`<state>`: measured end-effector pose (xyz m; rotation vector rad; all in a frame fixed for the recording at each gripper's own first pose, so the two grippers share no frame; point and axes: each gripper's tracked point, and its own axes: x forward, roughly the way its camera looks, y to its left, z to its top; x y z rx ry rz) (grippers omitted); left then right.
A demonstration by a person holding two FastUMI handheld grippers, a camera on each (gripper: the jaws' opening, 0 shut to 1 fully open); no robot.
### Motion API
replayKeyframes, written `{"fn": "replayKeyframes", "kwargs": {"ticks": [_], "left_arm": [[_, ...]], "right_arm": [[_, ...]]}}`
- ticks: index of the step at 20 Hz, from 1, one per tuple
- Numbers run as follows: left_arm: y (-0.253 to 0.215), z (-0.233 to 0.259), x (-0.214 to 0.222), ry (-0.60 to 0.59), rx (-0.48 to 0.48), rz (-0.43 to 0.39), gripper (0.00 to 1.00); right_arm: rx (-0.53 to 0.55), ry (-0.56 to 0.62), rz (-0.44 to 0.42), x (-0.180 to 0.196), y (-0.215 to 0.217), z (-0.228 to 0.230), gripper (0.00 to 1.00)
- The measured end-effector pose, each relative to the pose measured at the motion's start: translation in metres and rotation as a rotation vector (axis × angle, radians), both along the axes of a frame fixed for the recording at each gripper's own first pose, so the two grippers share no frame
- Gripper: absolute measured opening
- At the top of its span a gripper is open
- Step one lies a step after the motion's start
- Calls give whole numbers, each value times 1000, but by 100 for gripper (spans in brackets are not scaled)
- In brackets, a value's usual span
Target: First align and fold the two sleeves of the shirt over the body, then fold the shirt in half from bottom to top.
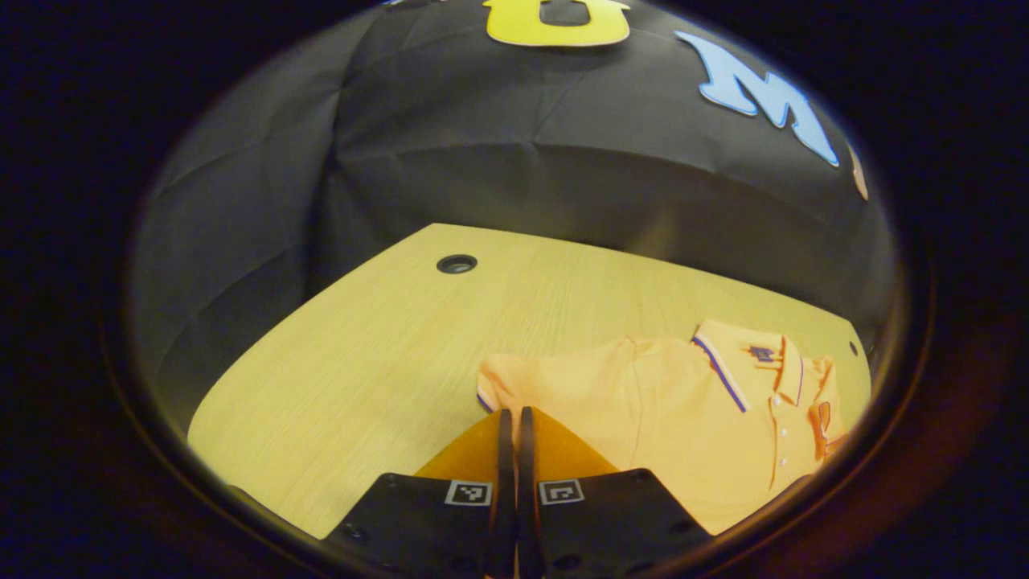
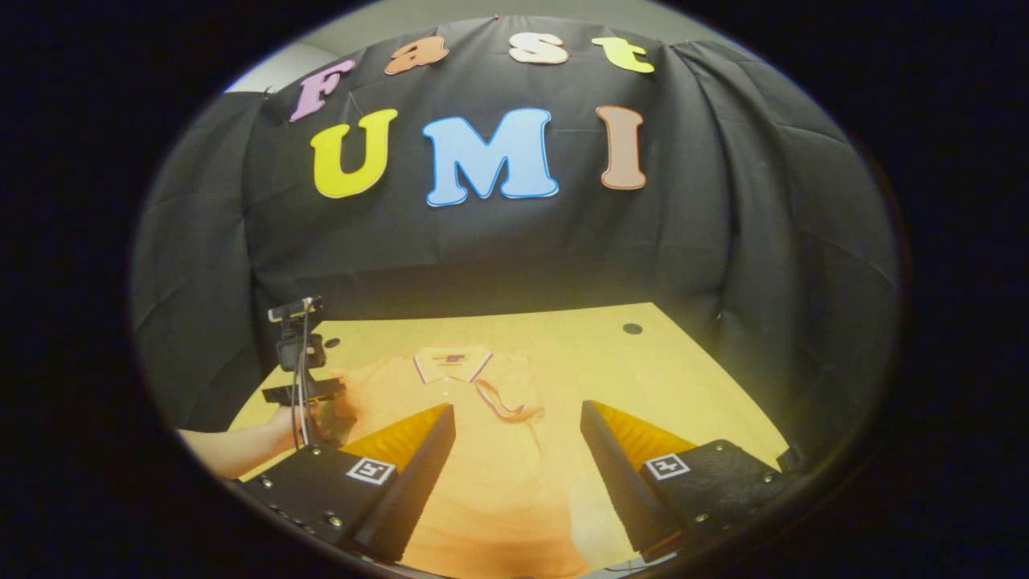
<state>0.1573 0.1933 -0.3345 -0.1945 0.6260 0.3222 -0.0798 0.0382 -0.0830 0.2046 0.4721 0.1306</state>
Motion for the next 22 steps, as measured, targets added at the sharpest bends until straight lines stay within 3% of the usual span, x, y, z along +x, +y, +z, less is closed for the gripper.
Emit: {"fn": "replayKeyframes", "kwargs": {"ticks": [10,22], "left_arm": [[-67,63,19,-102,77,-167,7],[-135,14,21,14,102,-334,8]], "right_arm": [[29,11,9,-3,8,-4,97],[36,38,12,2,22,-13,97]]}}
